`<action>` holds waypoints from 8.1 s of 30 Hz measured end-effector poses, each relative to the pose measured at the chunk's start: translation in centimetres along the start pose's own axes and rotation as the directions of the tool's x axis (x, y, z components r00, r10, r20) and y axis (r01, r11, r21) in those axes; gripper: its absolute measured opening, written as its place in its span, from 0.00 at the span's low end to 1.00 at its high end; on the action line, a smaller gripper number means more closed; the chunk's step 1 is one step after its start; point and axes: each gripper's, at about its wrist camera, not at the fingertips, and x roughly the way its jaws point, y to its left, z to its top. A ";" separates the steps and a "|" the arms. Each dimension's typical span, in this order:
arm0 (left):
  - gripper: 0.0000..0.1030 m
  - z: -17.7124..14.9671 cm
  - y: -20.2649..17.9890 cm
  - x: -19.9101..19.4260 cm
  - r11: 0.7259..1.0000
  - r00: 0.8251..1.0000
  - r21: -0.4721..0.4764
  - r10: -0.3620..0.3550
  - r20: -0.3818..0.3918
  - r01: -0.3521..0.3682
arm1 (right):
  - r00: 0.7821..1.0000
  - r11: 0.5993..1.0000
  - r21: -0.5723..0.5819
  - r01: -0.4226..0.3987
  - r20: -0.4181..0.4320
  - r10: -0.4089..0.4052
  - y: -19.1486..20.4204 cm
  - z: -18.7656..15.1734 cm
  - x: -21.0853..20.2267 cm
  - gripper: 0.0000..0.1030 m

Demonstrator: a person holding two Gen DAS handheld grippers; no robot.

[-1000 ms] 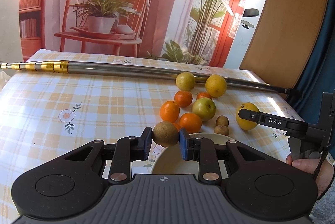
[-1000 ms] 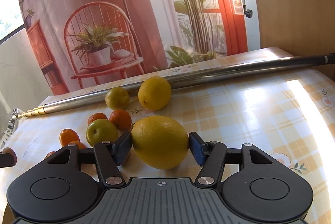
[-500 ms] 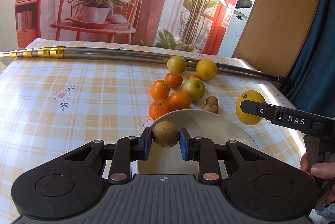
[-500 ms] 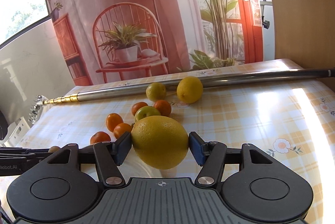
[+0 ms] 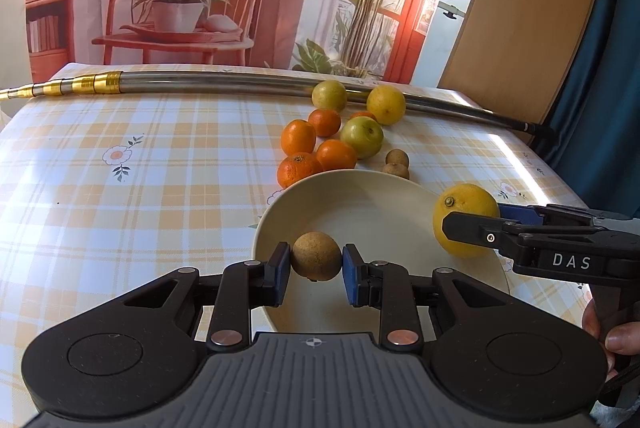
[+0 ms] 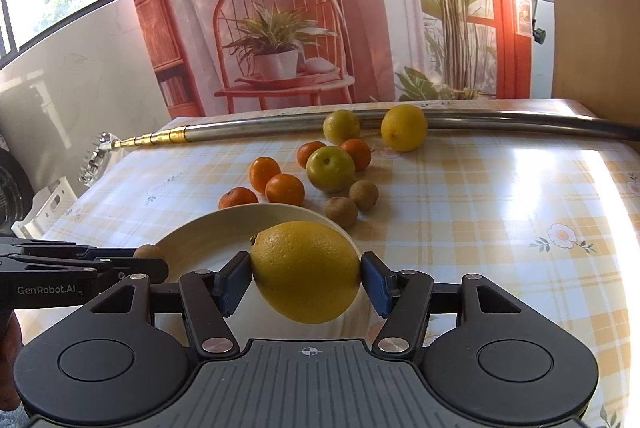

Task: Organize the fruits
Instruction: 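Carry kiwi and grapefruit into the cream bowl and open both tools, then move the left tool to the pile and grasp an orange mandarin, then lift the mandarin with the left tool while the right tool grasps a green-yellow apple, then carry the mandarin and the apple toward the cream bowl with both tools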

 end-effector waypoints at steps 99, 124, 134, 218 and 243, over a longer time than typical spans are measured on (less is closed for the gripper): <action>0.30 9.4 3.2 9.7 0.984 0.975 -0.173 -0.075 -0.211 0.038 | 0.992 0.993 0.045 0.107 0.063 -0.109 -5.5 8.7 3.8 0.59; 0.39 8.1 4.5 10.2 0.966 0.976 -0.259 -0.063 -0.208 0.007 | 0.992 0.989 0.089 0.117 0.027 -0.120 -6.8 7.3 4.9 0.59; 0.39 7.8 5.3 6.3 0.980 0.992 -0.191 0.027 -0.121 -0.050 | 0.994 0.994 0.017 0.108 0.014 -0.108 -6.6 7.3 5.3 0.59; 0.39 3.2 0.4 -0.9 0.999 0.999 -0.003 0.032 0.039 -0.032 | 1.000 0.998 0.070 0.004 0.031 -0.007 -2.1 5.2 0.9 0.43; 0.39 0.3 -0.4 0.3 0.999 0.998 0.033 0.021 -0.059 -0.019 | 0.997 1.000 0.027 0.003 -0.077 -0.001 -1.0 0.5 -0.8 0.43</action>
